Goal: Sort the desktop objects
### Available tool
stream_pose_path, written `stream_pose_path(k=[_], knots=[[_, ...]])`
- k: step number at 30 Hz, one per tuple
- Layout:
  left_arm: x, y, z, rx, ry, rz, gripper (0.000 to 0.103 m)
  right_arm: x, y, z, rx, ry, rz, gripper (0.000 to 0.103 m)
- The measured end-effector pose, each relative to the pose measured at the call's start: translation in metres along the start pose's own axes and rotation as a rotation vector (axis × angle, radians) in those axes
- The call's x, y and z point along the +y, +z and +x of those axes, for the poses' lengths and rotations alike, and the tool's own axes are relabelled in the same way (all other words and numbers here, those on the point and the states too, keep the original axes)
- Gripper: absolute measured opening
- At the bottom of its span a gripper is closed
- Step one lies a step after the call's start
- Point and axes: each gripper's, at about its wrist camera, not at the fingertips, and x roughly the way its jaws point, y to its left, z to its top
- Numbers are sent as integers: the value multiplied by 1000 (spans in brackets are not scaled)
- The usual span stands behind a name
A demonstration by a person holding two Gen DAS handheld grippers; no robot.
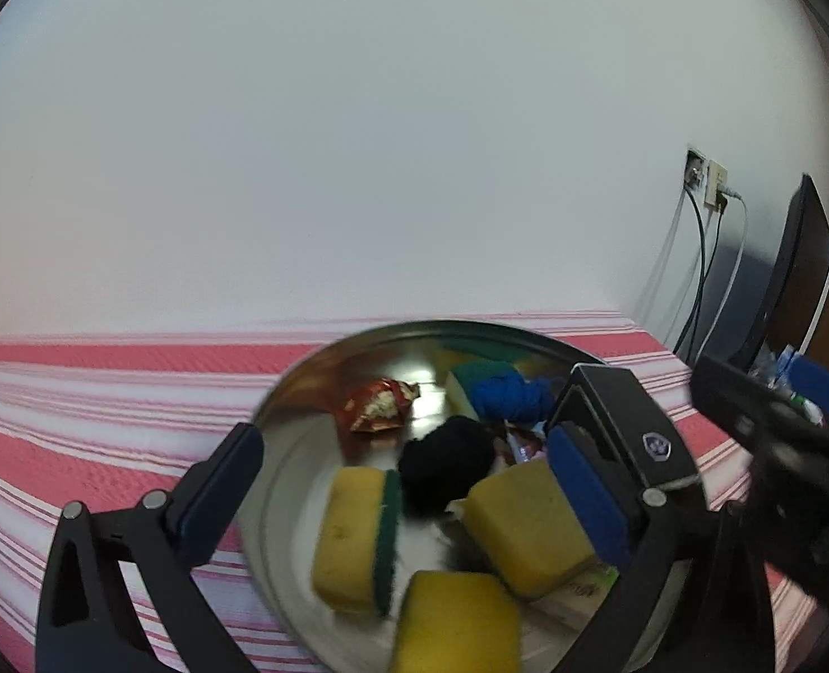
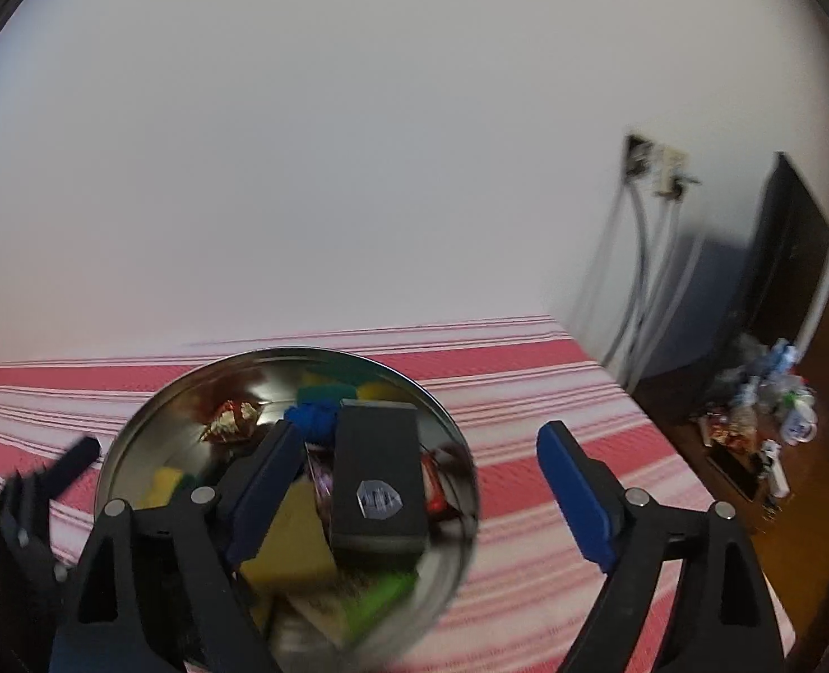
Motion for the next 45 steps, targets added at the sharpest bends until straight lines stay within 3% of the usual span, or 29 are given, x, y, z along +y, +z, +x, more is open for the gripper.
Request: stream_pose_path(k=[6,11,16,20,27,31,36,45], knots=[[7,-8,-25,-91,27,-4,102,0,-35,-45,-203,-45,99,93],[7,-22,-36,-54,25,5,102,4,-42,-58,-223,-33,133,94],[1,-28,-50,-14,31,3,102,0,-44,-65,-173,-15,127,94],[1,-28,-51,65,23,-10,102,-3,-48,-71,-130,-12,126,94],[-1,-29,-68,84,69,-9,102,-5,-55,-71,-16,10,127,94],[-2,-27,-77,100,132,3,102,-13,-58,-76,13,57,169,94],[2,-30,-84,125,151,12,103,-24,-64,-82,62,170,255,94],[10,-31,-97,137,224,25,103,-34,-70,-78,214,193,363,94]])
